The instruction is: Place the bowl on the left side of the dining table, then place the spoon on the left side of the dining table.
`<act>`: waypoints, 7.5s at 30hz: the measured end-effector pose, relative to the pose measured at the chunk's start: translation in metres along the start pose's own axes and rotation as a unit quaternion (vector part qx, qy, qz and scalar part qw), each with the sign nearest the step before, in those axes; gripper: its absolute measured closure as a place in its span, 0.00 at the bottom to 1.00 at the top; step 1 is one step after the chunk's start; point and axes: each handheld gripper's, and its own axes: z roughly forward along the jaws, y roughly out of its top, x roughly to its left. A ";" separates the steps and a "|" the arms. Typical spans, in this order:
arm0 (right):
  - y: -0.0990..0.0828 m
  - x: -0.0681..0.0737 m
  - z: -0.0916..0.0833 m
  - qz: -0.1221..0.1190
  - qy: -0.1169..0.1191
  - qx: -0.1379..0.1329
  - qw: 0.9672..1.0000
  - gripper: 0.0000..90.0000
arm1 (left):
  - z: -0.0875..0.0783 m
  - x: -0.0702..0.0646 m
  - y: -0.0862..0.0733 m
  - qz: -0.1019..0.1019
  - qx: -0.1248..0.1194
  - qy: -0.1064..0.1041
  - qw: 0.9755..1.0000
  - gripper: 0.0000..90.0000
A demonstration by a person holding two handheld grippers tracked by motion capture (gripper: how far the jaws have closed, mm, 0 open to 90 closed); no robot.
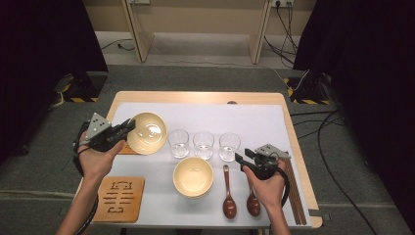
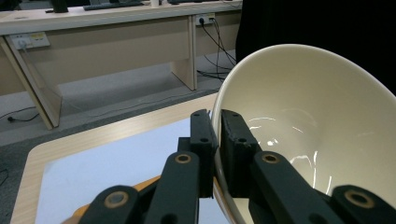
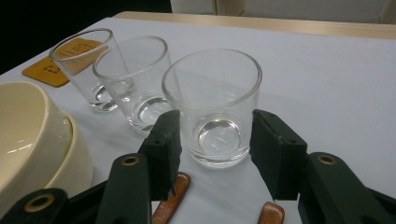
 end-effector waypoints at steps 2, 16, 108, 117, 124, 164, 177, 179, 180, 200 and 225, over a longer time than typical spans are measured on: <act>0.000 0.000 0.000 -0.001 -0.001 -0.001 1.000 0.59 | 0.001 0.004 -0.001 -0.002 0.002 0.006 1.000 0.92; 0.000 0.000 -0.001 0.000 -0.001 -0.002 1.000 0.59 | 0.017 0.028 -0.014 -0.019 0.021 0.038 0.999 0.92; -0.004 -0.004 0.004 0.005 -0.005 0.000 1.000 0.56 | 0.086 0.109 -0.088 -0.149 0.127 0.112 0.974 0.91; -0.003 -0.006 0.004 0.004 -0.011 0.009 1.000 0.55 | 0.070 0.111 -0.073 -0.152 0.090 0.120 0.977 0.63; -0.006 -0.013 0.004 0.017 -0.023 0.034 0.999 0.57 | 0.047 0.104 -0.064 -0.150 0.075 0.113 0.979 0.54; -0.010 -0.015 0.003 0.088 -0.064 0.260 0.959 0.76 | 0.000 0.055 -0.082 -0.136 0.072 0.078 0.985 0.46; -0.007 -0.012 0.015 0.098 -0.085 0.309 0.942 0.80 | 0.005 0.053 -0.081 -0.134 0.074 0.068 0.986 0.46; -0.009 -0.010 0.017 0.097 -0.090 0.321 0.938 0.79 | 0.006 0.053 -0.081 -0.135 0.074 0.064 0.986 0.46; -0.009 -0.008 0.018 0.098 -0.094 0.321 0.937 0.79 | 0.006 0.052 -0.081 -0.134 0.075 0.063 0.986 0.46; -0.005 0.007 0.022 0.093 -0.150 0.324 0.929 0.88 | 0.006 0.052 -0.081 -0.126 0.074 0.059 0.987 0.46; -0.004 0.005 0.024 0.093 -0.118 0.328 0.933 0.94 | 0.003 0.052 -0.078 -0.123 0.068 0.058 0.988 0.47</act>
